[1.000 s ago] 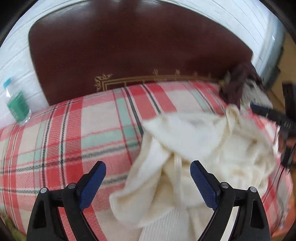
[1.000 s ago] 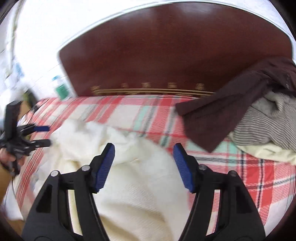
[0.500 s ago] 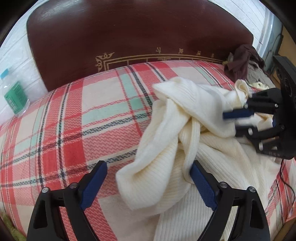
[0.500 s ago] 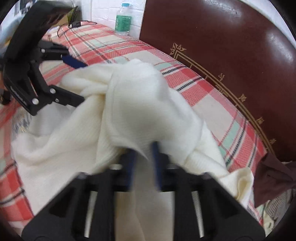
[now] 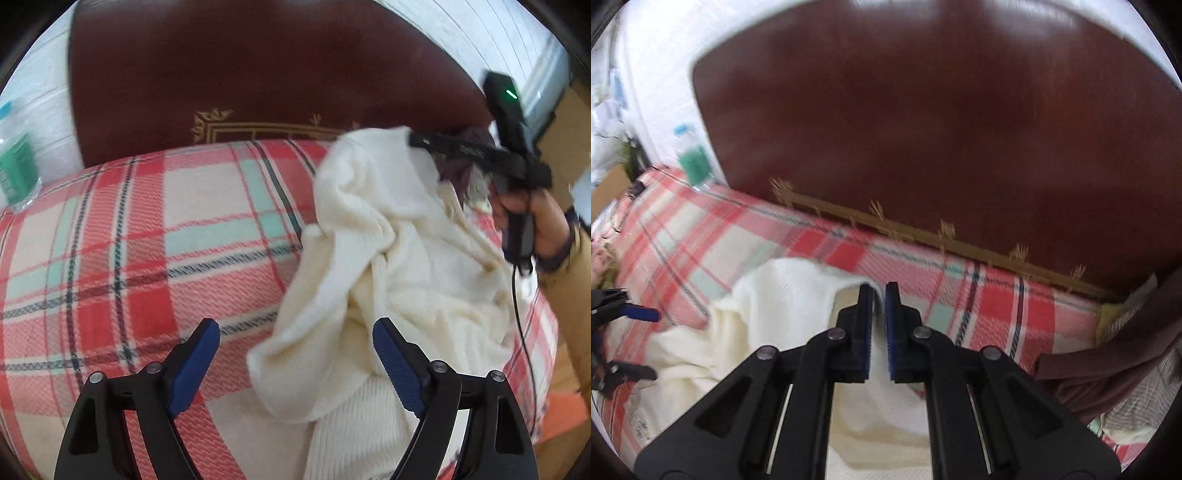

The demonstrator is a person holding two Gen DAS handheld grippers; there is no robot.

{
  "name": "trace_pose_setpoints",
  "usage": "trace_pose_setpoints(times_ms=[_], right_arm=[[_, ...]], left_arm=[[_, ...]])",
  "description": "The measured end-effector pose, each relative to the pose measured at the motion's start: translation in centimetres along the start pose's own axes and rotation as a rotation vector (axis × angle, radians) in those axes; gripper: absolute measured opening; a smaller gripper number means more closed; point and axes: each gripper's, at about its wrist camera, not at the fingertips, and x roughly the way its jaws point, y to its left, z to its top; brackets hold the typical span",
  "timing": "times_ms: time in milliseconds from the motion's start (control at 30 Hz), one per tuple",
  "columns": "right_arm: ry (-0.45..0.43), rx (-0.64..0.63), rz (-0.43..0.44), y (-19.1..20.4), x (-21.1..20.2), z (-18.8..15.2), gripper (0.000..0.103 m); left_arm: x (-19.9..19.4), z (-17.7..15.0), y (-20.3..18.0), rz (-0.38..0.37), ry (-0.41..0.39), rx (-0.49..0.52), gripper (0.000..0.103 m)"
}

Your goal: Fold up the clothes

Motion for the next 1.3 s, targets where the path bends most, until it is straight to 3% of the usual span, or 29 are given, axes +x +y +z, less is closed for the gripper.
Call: trace_pose_setpoints(times_ms=[100, 200, 267, 300, 333, 367, 400, 600, 767, 800, 833, 867, 900, 933, 1067, 1300], right_arm=[[0.052, 0.047, -0.01, -0.6, 1.3, -1.3, 0.011], [0.045, 0.033, 0.002, -0.1, 0.2, -2.8, 0.012], [0.015, -0.004, 0.025, 0.6, -1.6, -3.7, 0.012], [-0.007, -0.017, 0.047, 0.9, -2.9, -4.2, 0.012], [-0.025, -0.03, 0.074, 1.2, -4.0, -4.9, 0.012], [-0.037, -0.043, 0.11, 1.4, -5.2, -5.7, 0.012], [-0.05, -0.054, 0.144, 2.0, -6.5, -6.6, 0.012], [-0.023, -0.063, 0.319, 5.5, -11.4, -13.0, 0.012], [0.021, -0.058, 0.393, 9.4, -12.2, -17.6, 0.013], [0.024, -0.039, 0.395, 9.7, -12.1, -18.3, 0.02], [0.021, -0.003, 0.41, 9.8, -12.0, -19.0, 0.03], [0.018, 0.033, 0.424, 10.0, -12.0, -19.8, 0.063], [0.013, 0.066, 0.437, 10.0, -11.9, -20.4, 0.08], [0.005, 0.092, 0.448, 9.9, -12.0, -20.8, 0.08], [-0.024, 0.164, 0.459, 8.5, -13.2, -21.7, 0.08], [-0.131, 0.268, 0.442, 5.1, -17.3, -23.5, 0.08]], left_arm=[[1.5, -0.7, -0.6, 0.034, 0.035, 0.03, 0.087], [1.3, -0.7, -0.1, 0.017, 0.007, 0.025, 0.084], [1.0, -0.7, 0.6, 0.016, 0.001, -0.008, 0.068], [0.9, -0.5, 0.9, 0.023, 0.001, -0.022, 0.049], [0.8, -0.4, 1.3, 0.029, 0.002, -0.036, 0.038], [0.7, -0.3, 1.7, 0.035, 0.003, -0.05, 0.016], [0.4, -0.2, 2.2, 0.028, -0.004, -0.074, 0.011], [-3.8, 1.7, 4.4, 0.151, -0.139, -0.158, 0.007], [-5.8, 3.8, 6.2, 0.517, -0.2, -0.148, 0.01], [-6.2, 4.2, 6.6, 0.593, -0.211, -0.145, 0.012], [-6.6, 4.7, 6.9, 0.669, -0.222, -0.141, 0.028], [-7.0, 5.1, 7.3, 0.745, -0.233, -0.138, 0.043], [-7.1, 4.8, 7.8, 0.743, -0.229, -0.164, 0.078], [-7.2, 4.1, 8.3, 0.713, -0.219, -0.201, 0.087], [-7.1, -0.1, 7.2, 0.42, -0.166, -0.236, 0.087], [-6.6, -7.8, -3.0, -0.036, -0.082, -0.066, 0.087]])
